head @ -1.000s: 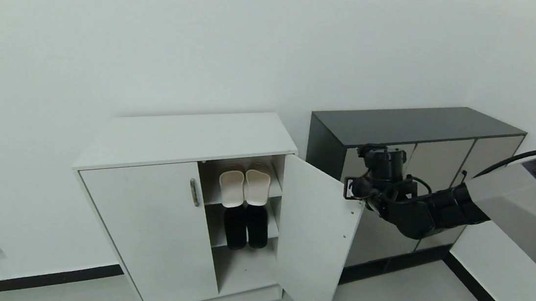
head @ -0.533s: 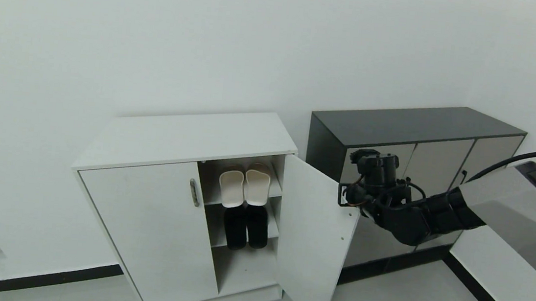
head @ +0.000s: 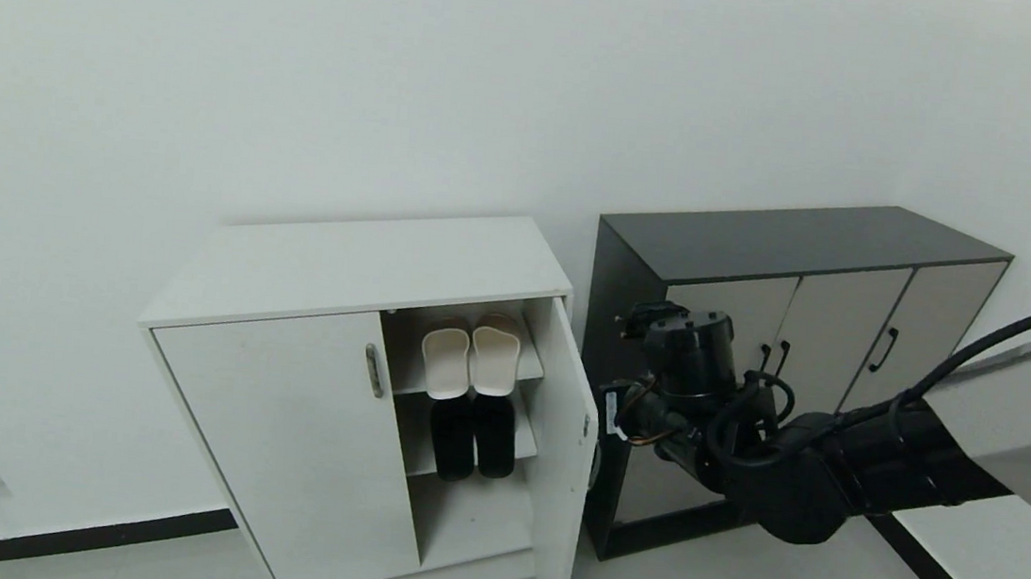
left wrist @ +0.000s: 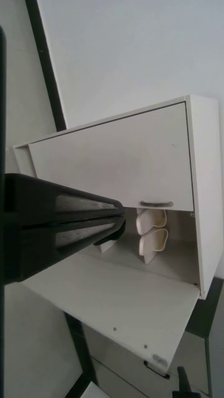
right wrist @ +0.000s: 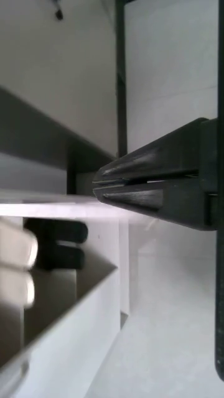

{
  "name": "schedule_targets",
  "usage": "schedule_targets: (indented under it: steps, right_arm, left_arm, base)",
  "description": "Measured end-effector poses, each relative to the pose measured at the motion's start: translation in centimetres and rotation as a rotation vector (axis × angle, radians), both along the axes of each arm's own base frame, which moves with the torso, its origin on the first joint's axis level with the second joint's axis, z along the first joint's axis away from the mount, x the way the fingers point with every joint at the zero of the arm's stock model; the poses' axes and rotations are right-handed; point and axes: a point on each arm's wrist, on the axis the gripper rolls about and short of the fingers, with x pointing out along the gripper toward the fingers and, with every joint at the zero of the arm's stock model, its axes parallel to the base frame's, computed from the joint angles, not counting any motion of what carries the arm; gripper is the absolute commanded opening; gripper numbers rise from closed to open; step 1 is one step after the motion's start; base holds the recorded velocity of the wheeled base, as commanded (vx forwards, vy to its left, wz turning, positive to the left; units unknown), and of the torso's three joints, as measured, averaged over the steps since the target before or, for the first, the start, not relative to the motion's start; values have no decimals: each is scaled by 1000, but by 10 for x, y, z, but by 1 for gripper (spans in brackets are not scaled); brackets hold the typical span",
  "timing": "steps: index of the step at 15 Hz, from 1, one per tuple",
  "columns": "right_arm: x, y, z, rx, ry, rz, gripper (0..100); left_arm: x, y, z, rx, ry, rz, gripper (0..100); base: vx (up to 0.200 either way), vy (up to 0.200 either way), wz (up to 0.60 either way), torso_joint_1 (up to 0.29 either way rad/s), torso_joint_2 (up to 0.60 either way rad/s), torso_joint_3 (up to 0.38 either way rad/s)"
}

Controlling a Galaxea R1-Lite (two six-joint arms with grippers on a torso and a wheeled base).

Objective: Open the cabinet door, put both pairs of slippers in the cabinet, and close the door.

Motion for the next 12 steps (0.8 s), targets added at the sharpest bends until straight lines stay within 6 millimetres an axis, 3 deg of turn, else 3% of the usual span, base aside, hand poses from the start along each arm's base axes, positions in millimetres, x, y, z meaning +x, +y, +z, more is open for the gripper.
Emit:
schedule_targets:
  steps: [7, 12]
  right_arm:
    - [-18, -9, 14, 3, -13, 13, 0]
    - [-25, -9, 10, -6, 3, 28, 0]
  left_arm:
    - [0, 0, 0, -1, 0, 0, 0]
    - [0, 0, 0, -1, 0, 0, 0]
  base:
    - [0, 0, 0, 0, 0, 0]
    - [0, 0, 600, 1, 1, 3]
